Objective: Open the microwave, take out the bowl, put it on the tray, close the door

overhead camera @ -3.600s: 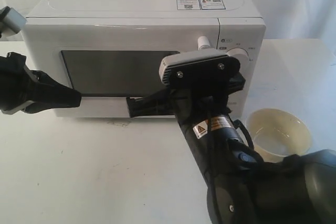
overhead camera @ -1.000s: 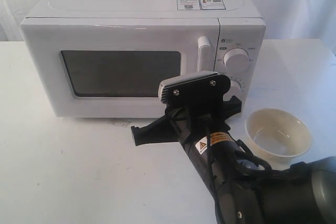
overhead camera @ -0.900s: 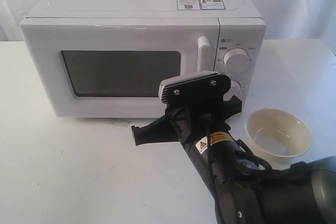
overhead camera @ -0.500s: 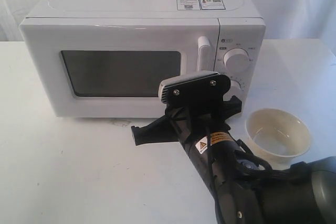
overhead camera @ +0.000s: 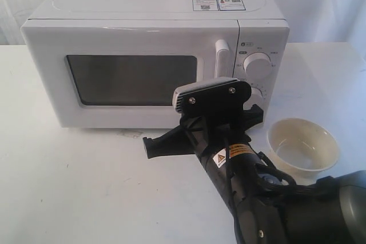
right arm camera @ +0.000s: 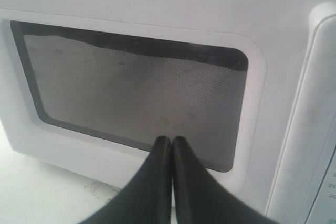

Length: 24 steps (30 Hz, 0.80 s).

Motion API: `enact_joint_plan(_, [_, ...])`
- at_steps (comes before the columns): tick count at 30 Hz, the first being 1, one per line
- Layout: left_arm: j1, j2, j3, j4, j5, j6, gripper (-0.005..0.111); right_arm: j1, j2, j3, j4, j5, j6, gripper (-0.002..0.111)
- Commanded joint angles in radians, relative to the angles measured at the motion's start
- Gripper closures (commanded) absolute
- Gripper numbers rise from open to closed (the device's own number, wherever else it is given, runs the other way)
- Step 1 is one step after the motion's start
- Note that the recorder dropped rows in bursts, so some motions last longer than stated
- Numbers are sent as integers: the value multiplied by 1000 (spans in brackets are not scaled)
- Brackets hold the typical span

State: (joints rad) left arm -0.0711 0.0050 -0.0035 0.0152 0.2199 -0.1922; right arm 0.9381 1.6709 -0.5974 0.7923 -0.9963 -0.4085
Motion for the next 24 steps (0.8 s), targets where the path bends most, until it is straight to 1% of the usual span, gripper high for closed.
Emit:
enact_joint_plan(1, [2,-5,4,4,26,-88,107,3,-6,5,3,2,2,108])
enact_joint_plan(24, [2,-5,4,4,25,-88,107,3,-6,5,3,2,-9,108])
